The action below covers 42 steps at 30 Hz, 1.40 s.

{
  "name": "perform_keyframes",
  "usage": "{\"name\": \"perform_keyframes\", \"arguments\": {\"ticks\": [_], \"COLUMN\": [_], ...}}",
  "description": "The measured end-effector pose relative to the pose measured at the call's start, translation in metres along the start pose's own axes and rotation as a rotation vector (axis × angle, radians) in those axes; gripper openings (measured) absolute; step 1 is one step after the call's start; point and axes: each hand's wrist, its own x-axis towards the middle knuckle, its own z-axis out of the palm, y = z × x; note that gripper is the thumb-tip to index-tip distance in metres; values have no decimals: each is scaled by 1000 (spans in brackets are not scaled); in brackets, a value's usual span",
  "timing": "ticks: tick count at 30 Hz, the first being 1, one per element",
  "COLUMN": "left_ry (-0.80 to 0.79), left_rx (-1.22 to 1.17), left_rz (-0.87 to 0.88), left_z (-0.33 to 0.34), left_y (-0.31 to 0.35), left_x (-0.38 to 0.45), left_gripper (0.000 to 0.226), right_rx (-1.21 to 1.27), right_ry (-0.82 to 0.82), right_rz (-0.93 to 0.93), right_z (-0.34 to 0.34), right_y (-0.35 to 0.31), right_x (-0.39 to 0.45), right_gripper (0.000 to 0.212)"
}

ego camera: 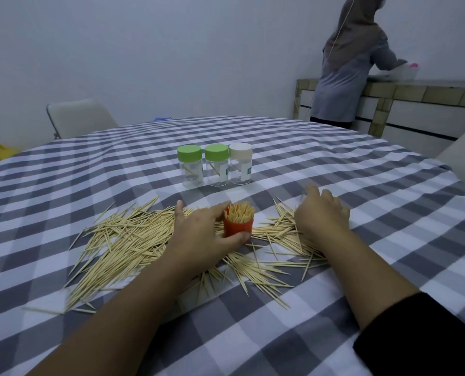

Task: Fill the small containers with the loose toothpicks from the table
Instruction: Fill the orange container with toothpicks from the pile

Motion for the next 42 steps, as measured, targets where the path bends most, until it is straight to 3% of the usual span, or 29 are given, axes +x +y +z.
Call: {"name": "perform_keyframes", "arguments": {"ticks": [3,5,9,15,20,42], "left_ry": [16,22,0,3,65,18], "left_rx": [-36,-43,-24,-54,-156,-62], "left_rz": [19,24,38,37,45,-3], "left_z": [1,1,-1,0,4,2], "left_y": [-2,-1,2,4,-1,0], "left_x": [0,-1,-2,-4,-1,-1], "left_gripper": [66,66,67,70,42,56], "right_rx": [47,262,1123,1702,1699,1605], "right_ry": [84,127,-124,-348,-540,-641], "right_rz": [-69,-130,-146,91,101,59], "right_z": [-2,-5,-9,0,3,7], "right_y": [-4,-9,-26,-38,-42,-42], "right_x": [0,-2,-16,-23,-30,-30], "right_gripper": [50,55,64,38,42,56]}}
